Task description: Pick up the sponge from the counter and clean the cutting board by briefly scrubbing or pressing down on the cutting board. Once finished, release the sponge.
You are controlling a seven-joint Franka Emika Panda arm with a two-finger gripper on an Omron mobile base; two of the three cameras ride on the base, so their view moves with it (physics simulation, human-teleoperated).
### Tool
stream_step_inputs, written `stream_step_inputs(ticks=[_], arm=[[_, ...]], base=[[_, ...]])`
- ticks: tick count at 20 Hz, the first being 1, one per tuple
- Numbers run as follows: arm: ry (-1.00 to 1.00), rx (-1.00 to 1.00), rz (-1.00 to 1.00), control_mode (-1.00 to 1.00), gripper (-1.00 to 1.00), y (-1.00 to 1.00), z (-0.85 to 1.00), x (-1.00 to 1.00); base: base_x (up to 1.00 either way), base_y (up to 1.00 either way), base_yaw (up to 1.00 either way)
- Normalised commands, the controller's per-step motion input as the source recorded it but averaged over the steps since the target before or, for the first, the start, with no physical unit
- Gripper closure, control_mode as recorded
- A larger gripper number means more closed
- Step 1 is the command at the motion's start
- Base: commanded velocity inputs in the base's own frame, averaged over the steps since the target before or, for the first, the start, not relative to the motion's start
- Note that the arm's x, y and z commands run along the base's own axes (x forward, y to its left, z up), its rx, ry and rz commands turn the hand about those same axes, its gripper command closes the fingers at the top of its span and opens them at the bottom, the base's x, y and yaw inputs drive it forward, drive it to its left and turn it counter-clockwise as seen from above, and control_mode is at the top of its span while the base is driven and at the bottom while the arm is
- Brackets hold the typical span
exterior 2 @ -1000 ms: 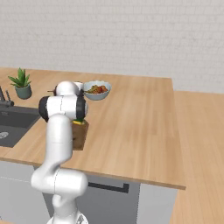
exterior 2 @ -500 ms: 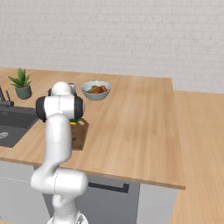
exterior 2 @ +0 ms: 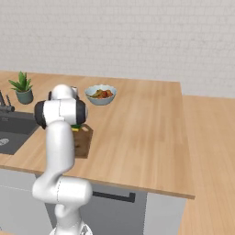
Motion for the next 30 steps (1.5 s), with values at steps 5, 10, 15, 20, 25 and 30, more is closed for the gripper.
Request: stream_step_inputs(ticks=[5, 10, 15, 20, 25, 30], arm=[[0.08, 0.0, 0.08, -1.0, 1.0, 0.0, -0.36, -0.97], [0.0, 0.0, 0.04, -1.0, 1.0, 0.0, -0.61, -1.0], [-0.07, 0.02, 0.01, -1.0, 1.0, -0.01, -0.6, -1.0], [-0.09, 0.03, 0.0, -1.0, 1.0, -0.05, -0.49, -1.0], [0.0, 0.04, 0.0, -1.0, 1.0, -0.11, -0.43, -1.0], [0.0, 0.07, 0.0, -1.0, 1.0, -0.2, -0.53, -1.0]], base=[[0.0, 0.0, 0.0], [0.0, 0.0, 0.0], [0.0, 0.0, 0.0], [0.0, 0.0, 0.0], [0.0, 0.0, 0.0], [0.0, 0.0, 0.0]])
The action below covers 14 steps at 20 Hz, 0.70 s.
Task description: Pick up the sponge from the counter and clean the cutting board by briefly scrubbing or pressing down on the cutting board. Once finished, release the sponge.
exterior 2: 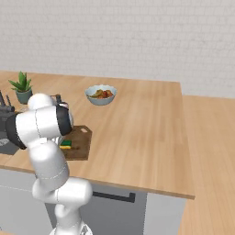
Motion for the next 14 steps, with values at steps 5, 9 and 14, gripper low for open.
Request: stream_step_inputs(ticks=[5, 9, 14], arm=[[0.0, 0.08, 0.0, -1.0, 1.0, -0.24, -0.81, -1.0], [0.0, 0.06, 0.0, -1.0, 1.0, -0.14, -0.73, -1.0], [0.11, 0.01, 0.0, -1.0, 1.0, -0.02, -0.51, -1.0]], base=[[0.0, 0.0, 0.0], [0.0, 0.0, 0.0], [0.0, 0.0, 0.0]])
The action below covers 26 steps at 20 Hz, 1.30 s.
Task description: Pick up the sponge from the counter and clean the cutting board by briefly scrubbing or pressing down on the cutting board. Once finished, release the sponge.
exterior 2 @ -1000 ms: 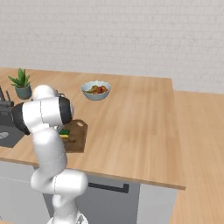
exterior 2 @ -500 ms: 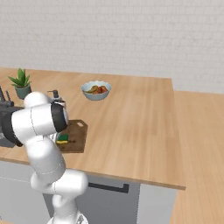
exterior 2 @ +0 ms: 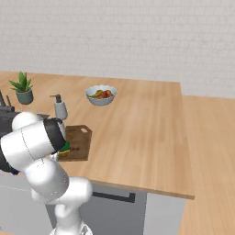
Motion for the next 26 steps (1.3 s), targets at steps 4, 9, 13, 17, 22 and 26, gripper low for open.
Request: stream_step_inputs(ticks=[4, 9, 13, 17, 22, 26], arm=[[0.3, 0.0, 0.0, -1.0, 1.0, 0.0, -0.03, -0.77], [0.47, 0.0, -0.05, -1.0, 1.0, -0.08, 0.72, -0.03], [0.53, 0.0, -0.04, -1.0, 1.0, -0.15, 0.99, 0.0], [0.45, 0.0, -0.01, -1.0, 1.0, -0.08, 1.0, 0.0], [0.37, 0.0, 0.0, -1.0, 1.0, 0.21, 1.0, 0.27], [0.22, 0.0, 0.0, -1.0, 1.0, 0.43, 1.0, 0.87]], base=[[0.0, 0.0, 0.0], [0.0, 0.0, 0.0], [0.0, 0.0, 0.0], [0.0, 0.0, 0.0], [0.0, 0.0, 0.0], [0.0, 0.0, 0.0]])
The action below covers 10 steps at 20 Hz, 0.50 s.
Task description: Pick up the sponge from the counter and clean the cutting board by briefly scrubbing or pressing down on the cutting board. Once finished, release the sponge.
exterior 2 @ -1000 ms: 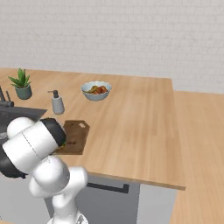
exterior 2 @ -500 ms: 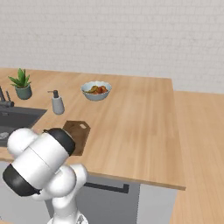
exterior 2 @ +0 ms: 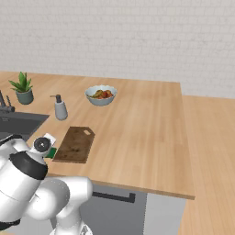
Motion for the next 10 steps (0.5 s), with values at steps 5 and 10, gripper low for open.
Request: stream_step_inputs(ticks=[5, 10], arm=[[0.37, -0.06, 0.0, -1.0, 1.0, 0.4, 0.78, 0.88], [0.4, -0.12, 0.06, -1.0, 1.0, 0.45, -0.35, 0.13]], base=[[0.0, 0.0, 0.0], [0.0, 0.0, 0.0]])
